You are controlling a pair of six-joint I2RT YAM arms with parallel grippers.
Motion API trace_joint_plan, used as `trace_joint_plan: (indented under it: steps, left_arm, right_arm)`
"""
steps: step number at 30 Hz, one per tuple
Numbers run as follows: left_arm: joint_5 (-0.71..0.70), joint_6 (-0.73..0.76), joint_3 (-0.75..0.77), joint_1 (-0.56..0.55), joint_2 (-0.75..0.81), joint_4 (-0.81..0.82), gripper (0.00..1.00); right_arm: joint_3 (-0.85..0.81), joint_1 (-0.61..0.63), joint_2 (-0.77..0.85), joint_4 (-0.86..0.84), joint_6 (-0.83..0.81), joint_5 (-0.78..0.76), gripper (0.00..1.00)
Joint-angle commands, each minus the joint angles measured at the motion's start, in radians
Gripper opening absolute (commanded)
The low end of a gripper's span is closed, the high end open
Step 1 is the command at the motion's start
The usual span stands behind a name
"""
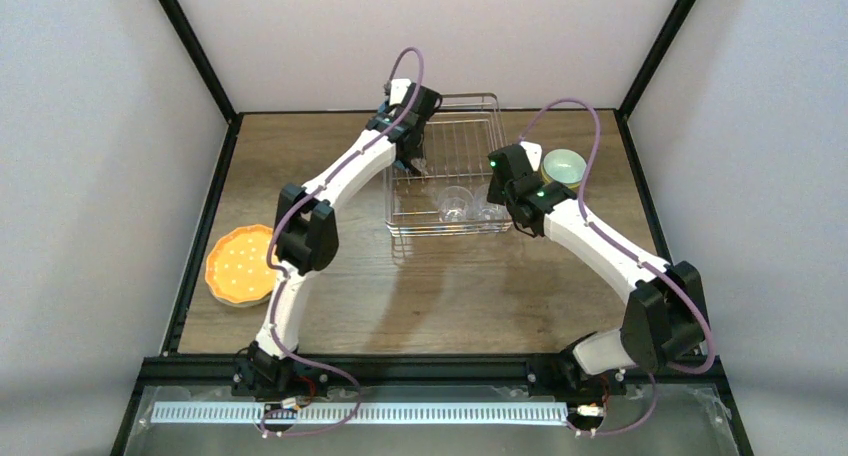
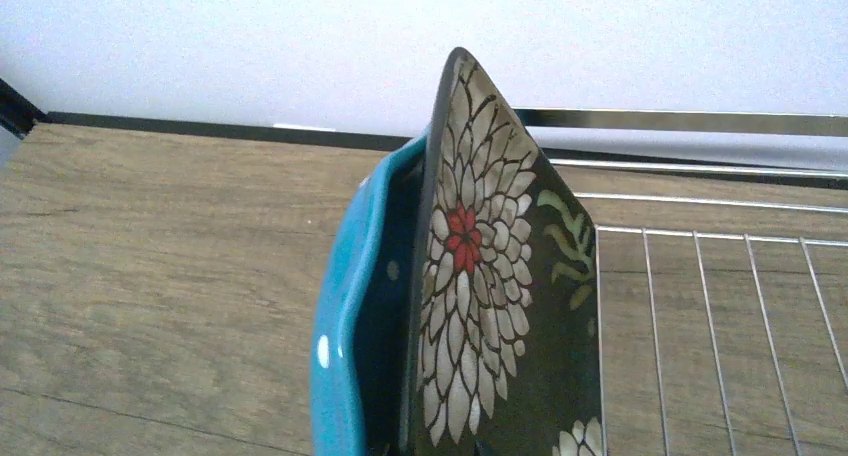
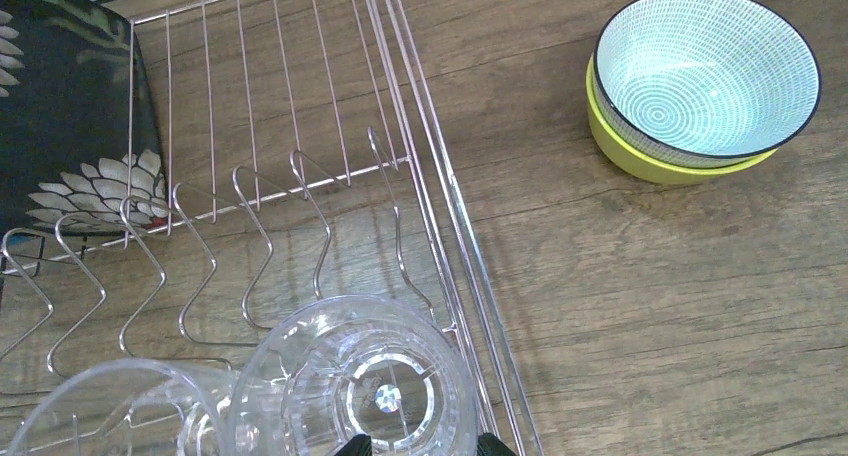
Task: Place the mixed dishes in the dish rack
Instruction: Insert the plate into the dish rack.
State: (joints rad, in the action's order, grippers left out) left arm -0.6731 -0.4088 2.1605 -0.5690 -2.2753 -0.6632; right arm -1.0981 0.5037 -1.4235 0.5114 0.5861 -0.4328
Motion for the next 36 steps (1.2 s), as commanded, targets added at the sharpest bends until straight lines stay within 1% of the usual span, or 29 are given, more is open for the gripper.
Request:
trace_joint_plan:
  steps: [1,7,12,15,18,24,27,30,32,33,36]
  left_arm:
    - [-0.003,0.002,0.042,-0.005,-0.006,0.009,0.47]
    - [-0.002,0.001,0.065,-0.005,-0.015,-0.004,0.48]
    - [-0.004,-0.001,0.07,-0.005,0.007,0.0,0.48]
    - [-0.011,-0.003,0.074,-0.005,0.034,0.001,0.57]
    - [-0.013,-0.006,0.076,-0.006,0.069,-0.001,0.59]
    - [-0.012,-0.006,0.077,-0.006,0.151,-0.003,0.7]
    - [-0.014,-0.016,0.076,-0.009,0.196,-0.014,0.72]
    - [-0.044,-0.047,0.068,-0.013,0.25,-0.046,0.73]
    - [-0.078,-0.084,0.034,-0.013,0.314,-0.07,0.73]
    - [-0.097,-0.109,0.0,-0.013,0.354,-0.075,0.75]
    - [-0.151,-0.178,-0.169,-0.009,0.485,-0.075,0.77]
  right_arm:
    - [0.001,-0.006,-0.014,-0.011,0.013,-0.005,0.62]
    - [0.001,-0.006,-0.013,-0.013,0.013,-0.004,0.62]
    - [0.0,-0.006,-0.009,-0.011,0.012,-0.002,0.62]
    - [-0.008,-0.005,-0.007,-0.008,0.01,-0.003,0.62]
    - [-0.028,-0.006,-0.006,0.0,0.011,0.001,0.62]
    - [-0.067,-0.005,-0.001,0.015,0.004,0.001,0.62]
    - [-0.081,-0.006,0.006,0.027,0.0,0.003,0.62]
    - [-0.094,-0.006,0.018,0.029,-0.015,0.012,0.62]
    - [-0.11,-0.006,0.022,0.031,-0.038,0.033,0.63]
    - [-0.118,-0.006,0.02,0.032,-0.044,0.046,0.64]
    - [-0.152,-0.005,0.005,0.047,-0.066,0.095,0.66]
